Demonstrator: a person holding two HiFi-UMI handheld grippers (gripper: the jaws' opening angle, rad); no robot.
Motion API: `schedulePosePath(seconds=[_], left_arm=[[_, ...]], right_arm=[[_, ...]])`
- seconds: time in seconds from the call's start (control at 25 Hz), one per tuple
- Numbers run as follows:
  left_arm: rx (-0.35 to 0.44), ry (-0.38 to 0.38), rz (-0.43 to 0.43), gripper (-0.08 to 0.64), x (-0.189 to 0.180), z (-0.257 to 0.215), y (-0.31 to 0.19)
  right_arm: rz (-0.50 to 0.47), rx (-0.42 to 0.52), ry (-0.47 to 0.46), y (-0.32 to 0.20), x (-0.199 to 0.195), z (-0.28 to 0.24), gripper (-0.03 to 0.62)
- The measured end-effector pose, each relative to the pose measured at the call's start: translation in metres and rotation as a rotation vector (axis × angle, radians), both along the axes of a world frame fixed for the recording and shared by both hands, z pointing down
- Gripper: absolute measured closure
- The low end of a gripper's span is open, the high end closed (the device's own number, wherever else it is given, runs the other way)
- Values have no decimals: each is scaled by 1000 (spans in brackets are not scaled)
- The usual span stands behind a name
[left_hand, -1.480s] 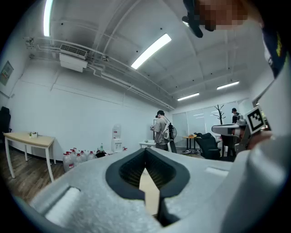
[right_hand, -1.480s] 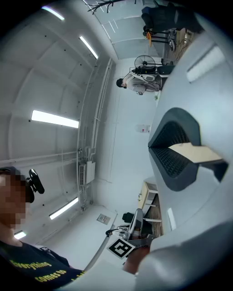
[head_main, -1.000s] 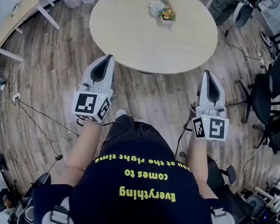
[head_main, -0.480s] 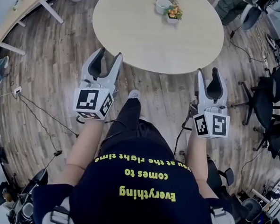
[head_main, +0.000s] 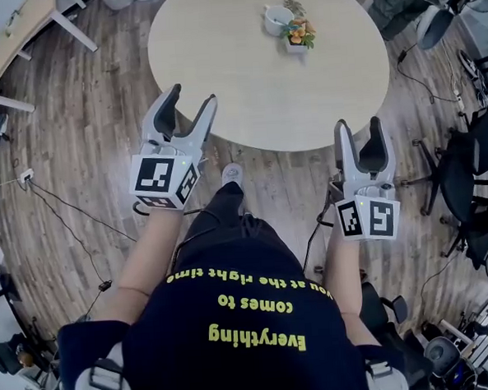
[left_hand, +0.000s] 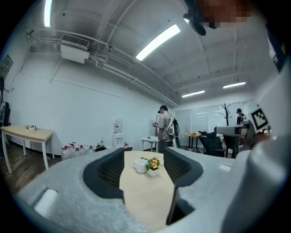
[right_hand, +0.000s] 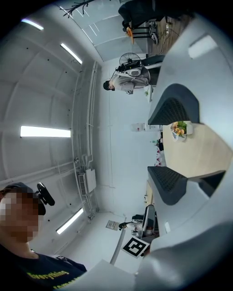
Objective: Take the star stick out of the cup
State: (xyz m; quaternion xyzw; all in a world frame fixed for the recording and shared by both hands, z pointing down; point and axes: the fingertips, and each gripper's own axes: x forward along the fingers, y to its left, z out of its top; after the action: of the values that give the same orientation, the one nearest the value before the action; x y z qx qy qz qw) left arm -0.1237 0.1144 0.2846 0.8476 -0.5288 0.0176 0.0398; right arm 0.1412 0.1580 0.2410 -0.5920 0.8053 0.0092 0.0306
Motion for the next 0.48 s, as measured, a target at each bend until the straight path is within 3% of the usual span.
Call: schedulePosePath(seconds=[0.48], left_arm=[[14, 11, 68, 282, -25, -8, -126]], right_arm=[[37, -9, 20, -104, -32, -7, 308]])
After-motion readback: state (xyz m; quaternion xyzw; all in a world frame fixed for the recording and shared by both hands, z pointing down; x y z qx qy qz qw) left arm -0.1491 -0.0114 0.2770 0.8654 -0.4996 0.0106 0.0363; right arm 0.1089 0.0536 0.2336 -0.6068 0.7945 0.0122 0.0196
